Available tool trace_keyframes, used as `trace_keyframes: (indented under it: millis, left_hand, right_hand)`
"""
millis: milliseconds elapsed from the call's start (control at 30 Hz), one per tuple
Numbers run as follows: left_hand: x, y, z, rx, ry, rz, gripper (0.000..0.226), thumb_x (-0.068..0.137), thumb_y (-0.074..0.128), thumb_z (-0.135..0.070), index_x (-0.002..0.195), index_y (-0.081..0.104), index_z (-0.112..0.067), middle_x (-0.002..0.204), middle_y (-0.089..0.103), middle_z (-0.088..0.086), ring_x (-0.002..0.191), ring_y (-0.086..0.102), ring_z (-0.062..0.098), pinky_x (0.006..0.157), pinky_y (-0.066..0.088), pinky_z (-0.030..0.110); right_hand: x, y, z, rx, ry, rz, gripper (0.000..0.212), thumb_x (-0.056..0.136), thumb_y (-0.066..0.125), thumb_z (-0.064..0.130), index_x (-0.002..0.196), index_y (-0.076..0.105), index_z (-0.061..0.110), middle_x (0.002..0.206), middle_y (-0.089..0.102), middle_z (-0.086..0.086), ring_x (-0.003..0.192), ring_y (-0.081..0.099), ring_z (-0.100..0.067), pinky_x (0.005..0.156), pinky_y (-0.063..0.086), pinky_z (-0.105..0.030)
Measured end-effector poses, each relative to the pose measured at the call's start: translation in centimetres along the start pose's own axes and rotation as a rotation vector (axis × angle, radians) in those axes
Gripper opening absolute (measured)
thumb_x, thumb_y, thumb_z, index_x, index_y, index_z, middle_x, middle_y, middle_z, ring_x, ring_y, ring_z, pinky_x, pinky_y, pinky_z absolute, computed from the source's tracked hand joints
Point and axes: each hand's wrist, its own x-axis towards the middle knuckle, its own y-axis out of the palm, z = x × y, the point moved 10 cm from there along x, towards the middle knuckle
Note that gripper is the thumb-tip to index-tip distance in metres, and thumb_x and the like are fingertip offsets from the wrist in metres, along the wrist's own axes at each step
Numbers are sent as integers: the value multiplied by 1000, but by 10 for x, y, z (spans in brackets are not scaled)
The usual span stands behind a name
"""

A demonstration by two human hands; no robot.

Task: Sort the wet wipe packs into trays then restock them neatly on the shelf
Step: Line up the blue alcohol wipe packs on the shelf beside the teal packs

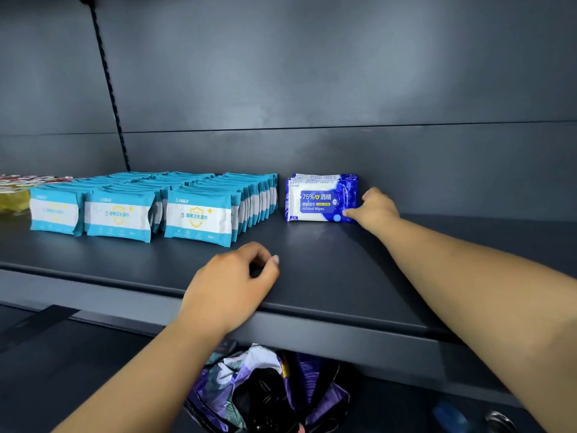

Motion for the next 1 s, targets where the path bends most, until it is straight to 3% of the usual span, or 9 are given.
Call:
trace_keyframes:
  millis: [100,233,333,400,467,600,700,833,1000]
  left_hand:
    - [-4,-4,-8,21,23,-22,16,91,42,-41,92,54,-31,85,64,-8,84,57,21,66,38,27]
    - [-15,-11,-40,289,177,-103,33,97,36,-35,116,54,-15,104,64,13,98,56,31,74,40,32]
    - [-43,-17,-80,282,340,-151,49,87,30,-42,99,64,-8,86,67,15,85,62,33,71,47,34]
    - [-74,-18,-108,271,425,-179,43,83,34,-38,83,66,-8,72,67,9,71,64,30,63,50,31]
    - [-102,-10,-125,241,434,-142,39,83,38,-36,81,66,-10,71,66,5,71,63,27,64,48,28]
    - [-168,21,-154,151,378,-77,42,83,37,-38,85,67,-9,78,68,5,81,62,27,75,40,28]
    - [-209,57,-164,113,322,25,44,82,35,-40,84,67,-9,77,67,6,81,61,28,73,45,31]
    - [-281,130,-146,115,242,214,42,81,36,-37,81,68,-9,74,67,7,76,61,29,71,36,27]
    - [-378,229,-104,30,131,496,41,80,34,-33,78,67,-8,76,68,10,72,63,32,69,51,34]
  right_hand:
    - [-28,-18,6,-105,-96,7,45,87,62,31,123,49,7,126,54,-10,115,52,-27,79,40,-28]
    - [-83,-46,17,-284,-284,29,42,91,55,36,123,52,9,127,52,-10,116,50,-27,86,41,-31]
    - [-131,-78,16,-350,-426,-4,43,92,50,41,125,52,13,128,51,-8,118,47,-26,90,40,-32]
    - [-173,-97,8,-351,-555,-30,42,93,48,41,126,52,14,128,52,-4,120,45,-23,93,39,-31]
    - [-216,-113,-2,-314,-694,-90,38,93,50,39,121,58,14,123,58,-1,119,47,-23,94,37,-31]
    - [-302,-144,-45,-184,-942,-297,31,80,52,35,79,71,11,78,69,0,78,65,-28,68,52,-33]
    - [-334,-136,-97,-175,-940,-265,35,77,46,36,74,72,12,72,69,2,72,66,-26,64,53,-33]
    - [-365,-91,-189,-171,-818,-97,19,71,64,29,72,71,11,71,69,0,68,65,-27,63,52,-34]
    - [-417,-5,-308,-190,-607,154,15,66,66,26,66,70,12,64,67,-2,61,64,-27,59,54,-32]
